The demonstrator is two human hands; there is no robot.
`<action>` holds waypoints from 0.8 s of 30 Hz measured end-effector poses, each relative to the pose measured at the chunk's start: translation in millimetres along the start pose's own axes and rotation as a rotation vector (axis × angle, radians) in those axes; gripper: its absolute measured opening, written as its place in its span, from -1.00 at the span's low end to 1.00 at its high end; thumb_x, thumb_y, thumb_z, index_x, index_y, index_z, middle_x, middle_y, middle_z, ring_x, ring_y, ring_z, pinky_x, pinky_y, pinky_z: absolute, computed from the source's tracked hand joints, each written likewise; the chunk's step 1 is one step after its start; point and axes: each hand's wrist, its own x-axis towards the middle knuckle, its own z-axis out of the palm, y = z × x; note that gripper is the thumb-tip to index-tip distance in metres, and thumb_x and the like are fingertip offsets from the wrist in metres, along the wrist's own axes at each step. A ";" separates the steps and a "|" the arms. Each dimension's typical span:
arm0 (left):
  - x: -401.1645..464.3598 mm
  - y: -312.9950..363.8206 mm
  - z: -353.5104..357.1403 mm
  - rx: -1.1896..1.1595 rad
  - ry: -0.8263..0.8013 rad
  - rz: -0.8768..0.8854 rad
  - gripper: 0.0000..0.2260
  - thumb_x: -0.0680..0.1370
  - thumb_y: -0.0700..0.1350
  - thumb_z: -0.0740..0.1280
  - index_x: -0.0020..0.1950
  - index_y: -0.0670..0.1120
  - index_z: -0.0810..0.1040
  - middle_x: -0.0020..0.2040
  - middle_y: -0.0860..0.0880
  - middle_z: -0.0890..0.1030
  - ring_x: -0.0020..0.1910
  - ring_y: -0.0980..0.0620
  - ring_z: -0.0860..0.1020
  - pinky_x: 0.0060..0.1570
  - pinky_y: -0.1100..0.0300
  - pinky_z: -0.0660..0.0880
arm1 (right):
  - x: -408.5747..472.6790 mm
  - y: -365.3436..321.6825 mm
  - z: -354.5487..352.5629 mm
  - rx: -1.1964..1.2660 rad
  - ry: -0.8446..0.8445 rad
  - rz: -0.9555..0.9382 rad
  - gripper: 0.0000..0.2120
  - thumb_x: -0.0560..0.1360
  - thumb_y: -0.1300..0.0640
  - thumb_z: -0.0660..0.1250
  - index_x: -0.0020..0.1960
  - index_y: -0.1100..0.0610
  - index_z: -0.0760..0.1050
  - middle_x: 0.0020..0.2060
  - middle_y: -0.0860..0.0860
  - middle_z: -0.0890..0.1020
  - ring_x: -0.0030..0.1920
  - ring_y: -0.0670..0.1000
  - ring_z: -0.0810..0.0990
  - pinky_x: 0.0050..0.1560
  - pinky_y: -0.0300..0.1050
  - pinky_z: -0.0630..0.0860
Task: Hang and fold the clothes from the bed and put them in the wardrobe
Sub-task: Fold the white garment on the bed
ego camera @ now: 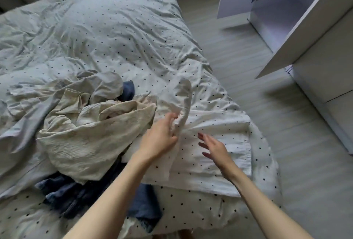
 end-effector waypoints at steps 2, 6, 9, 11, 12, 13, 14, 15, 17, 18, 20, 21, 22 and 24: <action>1.3 11.4 26.1 -0.034 -0.257 0.077 -0.52 0.53 -0.07 0.31 0.43 0.09 0.29 0.27 -0.05 0.49 0.13 0.01 0.50 0.11 0.15 0.43 | -7.3 9.5 -21.5 0.164 0.104 0.047 -0.61 0.64 -0.05 0.01 0.36 0.05 0.38 0.24 -0.04 0.51 0.21 -0.01 0.51 0.19 -0.03 0.47; 10.2 1.5 59.5 -0.255 -0.292 -0.012 -0.58 0.56 0.03 0.29 0.41 0.00 0.36 0.28 -0.05 0.48 0.16 0.05 0.49 0.10 0.22 0.41 | -14.4 33.5 -45.7 0.172 0.230 0.079 -0.70 0.64 -0.03 0.03 0.31 -0.04 0.38 0.33 -0.01 0.46 0.34 0.01 0.41 0.35 -0.03 0.33; 22.0 -33.3 72.1 -0.261 0.005 -0.171 -0.57 0.55 -0.09 0.31 0.40 -0.13 0.35 0.34 -0.13 0.43 0.28 -0.03 0.41 0.14 0.18 0.34 | -12.1 55.9 -46.7 -0.069 0.237 0.100 -0.54 0.63 0.04 0.12 0.50 0.09 0.17 0.48 0.00 0.22 0.47 -0.02 0.20 0.39 -0.18 0.16; 27.2 -57.8 80.7 -0.298 -0.019 -0.286 -0.52 0.54 -0.06 0.32 0.41 -0.16 0.32 0.34 -0.15 0.43 0.27 -0.07 0.44 0.14 0.16 0.37 | -7.2 67.5 -41.4 -0.168 0.213 0.084 -0.49 0.61 0.03 0.17 0.51 0.05 0.14 0.51 -0.02 0.13 0.50 -0.03 0.12 0.46 -0.10 0.14; 28.5 -66.7 83.9 -0.342 -0.067 -0.322 -0.51 0.53 -0.03 0.33 0.41 -0.15 0.32 0.31 -0.14 0.46 0.24 -0.07 0.47 0.17 0.13 0.40 | -5.3 68.6 -38.3 -0.211 0.206 0.075 -0.47 0.60 0.03 0.19 0.52 0.03 0.12 0.52 -0.02 0.09 0.51 -0.04 0.06 0.47 -0.07 0.10; 29.0 -73.7 89.6 -0.398 -0.115 -0.345 -0.51 0.52 -0.01 0.35 0.39 -0.14 0.34 0.27 -0.12 0.50 0.18 -0.06 0.52 0.18 0.07 0.45 | -3.5 71.6 -35.6 -0.245 0.199 0.073 -0.45 0.60 0.03 0.21 0.52 0.01 0.10 0.53 -0.03 0.06 0.52 -0.05 0.01 0.46 -0.07 0.05; 29.5 -77.4 94.1 -0.450 -0.143 -0.353 -0.52 0.51 0.02 0.37 0.36 -0.13 0.37 0.22 -0.09 0.55 0.13 -0.03 0.55 0.15 0.04 0.49 | -1.5 73.2 -33.6 -0.260 0.194 0.074 -0.44 0.59 0.04 0.22 0.53 0.00 0.08 0.53 -0.04 0.03 0.52 -0.06 -0.03 0.45 -0.08 0.03; 30.6 -78.4 97.3 -0.488 -0.151 -0.345 -0.56 0.50 0.03 0.39 0.31 -0.11 0.42 0.17 -0.05 0.58 0.08 0.00 0.58 0.09 0.07 0.53 | 0.5 74.8 -32.7 -0.262 0.188 0.071 -0.43 0.59 0.05 0.22 0.53 -0.01 0.07 0.53 -0.05 0.03 0.52 -0.07 -0.04 0.45 -0.09 0.03; 35.1 -74.0 101.4 -0.550 -0.132 -0.296 -0.72 0.46 -0.01 0.44 0.14 0.00 0.54 -0.01 0.09 0.67 -0.05 0.12 0.63 -0.14 0.30 0.55 | 3.0 74.8 -33.5 -0.250 0.184 0.068 -0.43 0.59 0.08 0.22 0.53 0.00 0.07 0.53 -0.05 0.05 0.52 -0.06 -0.01 0.45 -0.08 0.05; 37.5 -70.1 102.5 -0.563 -0.113 -0.272 -0.80 0.44 -0.05 0.47 0.03 0.05 0.56 -0.12 0.16 0.68 -0.13 0.21 0.63 -0.27 0.40 0.51 | 4.1 74.2 -34.8 -0.242 0.189 0.072 -0.43 0.59 0.09 0.22 0.53 0.00 0.08 0.53 -0.04 0.07 0.52 -0.05 0.01 0.46 -0.07 0.06; 40.4 -63.2 103.0 -0.559 -0.078 -0.281 -0.79 0.40 -0.16 0.49 -0.08 0.05 0.52 -0.21 0.17 0.65 -0.25 0.24 0.61 -0.38 0.39 0.47 | 5.9 73.7 -36.0 -0.241 0.196 0.083 -0.44 0.59 0.11 0.22 0.53 0.02 0.09 0.53 -0.01 0.08 0.52 -0.03 0.02 0.48 -0.06 0.07; 40.5 -59.7 102.4 -0.556 -0.069 -0.309 -0.77 0.39 -0.21 0.48 -0.04 0.00 0.52 -0.17 0.11 0.63 -0.22 0.17 0.61 -0.35 0.32 0.48 | 6.4 73.1 -35.7 -0.250 0.196 0.085 -0.44 0.59 0.12 0.22 0.53 0.02 0.09 0.53 0.00 0.08 0.52 -0.02 0.03 0.48 -0.06 0.07; 39.8 -57.7 101.2 -0.553 -0.065 -0.340 -0.74 0.39 -0.25 0.46 0.02 -0.07 0.51 -0.12 0.02 0.62 -0.17 0.07 0.60 -0.27 0.22 0.51 | 6.5 72.7 -35.0 -0.253 0.197 0.086 -0.44 0.58 0.13 0.22 0.53 0.02 0.10 0.53 0.00 0.09 0.52 -0.02 0.04 0.48 -0.07 0.07; 39.8 -58.1 98.1 -0.570 -0.066 -0.386 -0.69 0.39 -0.30 0.44 0.10 -0.16 0.50 -0.04 -0.10 0.61 -0.09 -0.07 0.60 -0.12 0.09 0.54 | 6.5 70.8 -33.7 -0.219 0.214 0.066 -0.45 0.58 0.16 0.23 0.51 0.04 0.14 0.51 0.00 0.14 0.50 -0.03 0.09 0.44 -0.14 0.10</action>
